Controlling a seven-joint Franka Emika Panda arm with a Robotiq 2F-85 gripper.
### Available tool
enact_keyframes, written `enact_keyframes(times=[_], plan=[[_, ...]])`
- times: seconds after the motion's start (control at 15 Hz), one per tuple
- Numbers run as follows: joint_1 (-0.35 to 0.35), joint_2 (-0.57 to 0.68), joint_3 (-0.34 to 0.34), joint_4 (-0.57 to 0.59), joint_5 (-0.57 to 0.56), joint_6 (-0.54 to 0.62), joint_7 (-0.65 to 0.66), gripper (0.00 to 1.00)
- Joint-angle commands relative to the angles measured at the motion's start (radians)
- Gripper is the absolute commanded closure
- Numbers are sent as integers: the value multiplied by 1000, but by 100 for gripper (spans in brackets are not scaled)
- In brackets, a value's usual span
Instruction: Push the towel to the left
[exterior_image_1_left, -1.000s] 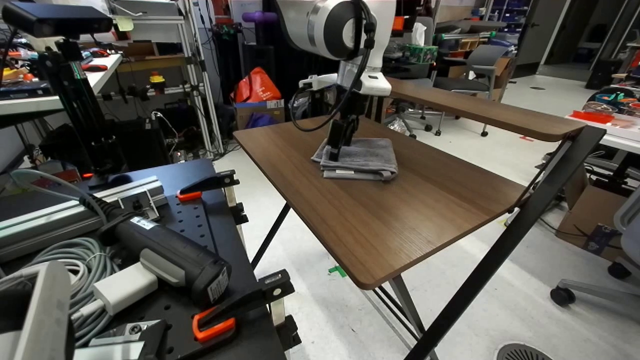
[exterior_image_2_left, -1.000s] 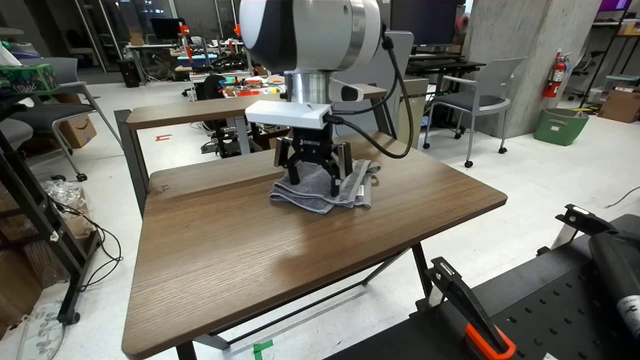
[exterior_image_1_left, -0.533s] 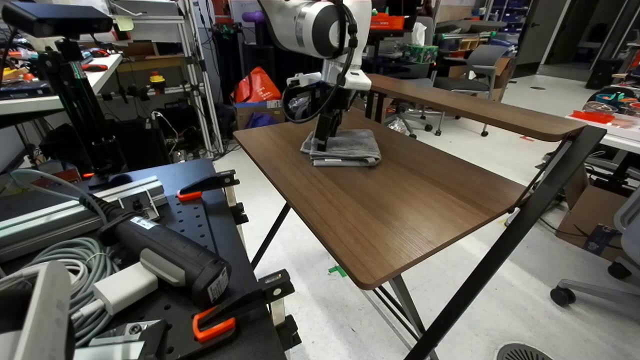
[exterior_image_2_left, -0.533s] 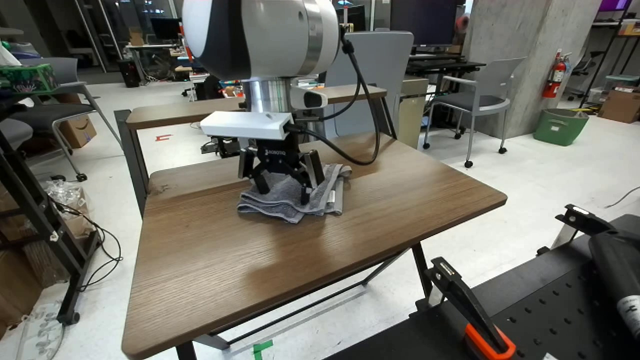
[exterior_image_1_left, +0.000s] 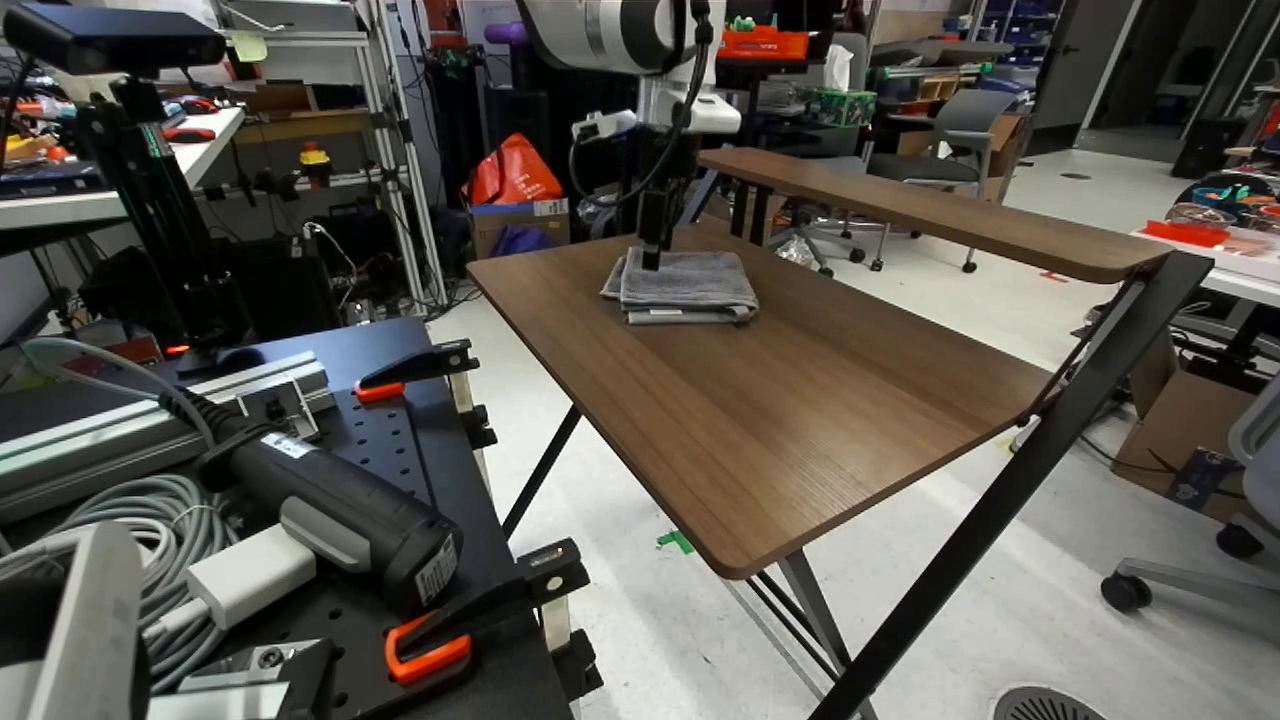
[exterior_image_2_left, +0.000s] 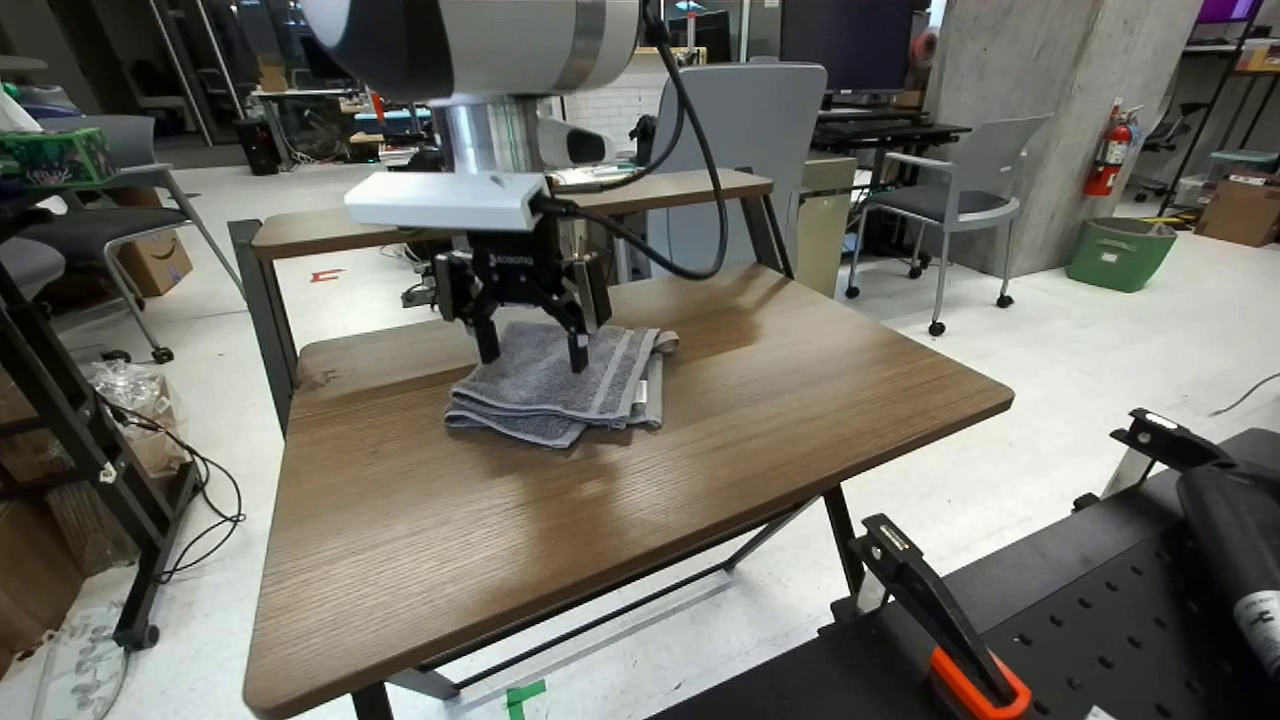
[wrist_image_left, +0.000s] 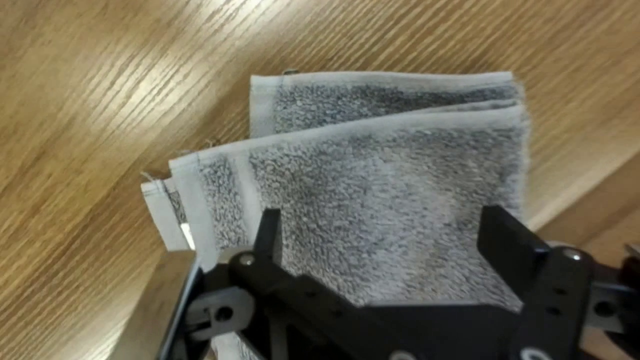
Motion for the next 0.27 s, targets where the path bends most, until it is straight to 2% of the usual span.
enact_keyframes(times=[0.0,0.07,0.2], plan=[[-18,-157,36,-129,-21,-29,-73,0],[-8,-57,19,-26,-16,-10,-21,0],[-10,-115,28,-75,-16,-16,-47,0]])
